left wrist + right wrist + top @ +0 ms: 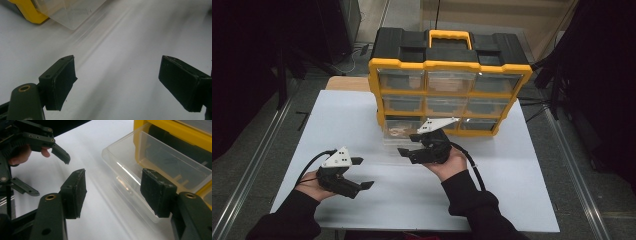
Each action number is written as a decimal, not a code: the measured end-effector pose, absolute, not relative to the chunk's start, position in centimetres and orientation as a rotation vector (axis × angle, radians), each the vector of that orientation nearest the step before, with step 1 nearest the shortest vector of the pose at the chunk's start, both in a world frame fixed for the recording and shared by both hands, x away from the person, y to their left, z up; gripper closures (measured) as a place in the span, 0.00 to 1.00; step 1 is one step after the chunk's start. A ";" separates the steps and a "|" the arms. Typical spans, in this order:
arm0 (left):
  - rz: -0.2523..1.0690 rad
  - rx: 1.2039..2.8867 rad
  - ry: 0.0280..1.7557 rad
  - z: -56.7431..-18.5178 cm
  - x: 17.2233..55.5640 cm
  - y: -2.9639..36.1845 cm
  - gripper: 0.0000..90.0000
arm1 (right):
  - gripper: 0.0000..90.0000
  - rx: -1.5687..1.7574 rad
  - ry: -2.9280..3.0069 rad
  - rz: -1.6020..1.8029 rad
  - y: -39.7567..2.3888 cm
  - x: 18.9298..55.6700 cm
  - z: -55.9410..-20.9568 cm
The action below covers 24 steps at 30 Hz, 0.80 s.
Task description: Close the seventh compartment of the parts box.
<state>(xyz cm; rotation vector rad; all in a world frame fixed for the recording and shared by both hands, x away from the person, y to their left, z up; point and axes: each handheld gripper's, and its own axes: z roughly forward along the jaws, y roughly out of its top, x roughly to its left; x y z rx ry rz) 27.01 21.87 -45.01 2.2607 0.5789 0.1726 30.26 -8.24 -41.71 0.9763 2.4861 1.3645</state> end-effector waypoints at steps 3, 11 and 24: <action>0.171 2.264 0.577 -45.0 27.0 21.8 0.16 | 0.48 0.997 2.463 1.370 -8.3 30.0 -41.8; 0.170 2.267 0.571 -45.0 27.2 21.7 0.16 | 0.66 1.080 2.400 1.401 -8.6 29.6 -42.5; 0.169 2.272 0.565 -45.0 27.2 21.6 0.16 | 1.00 1.089 2.409 1.317 -8.3 29.4 -43.9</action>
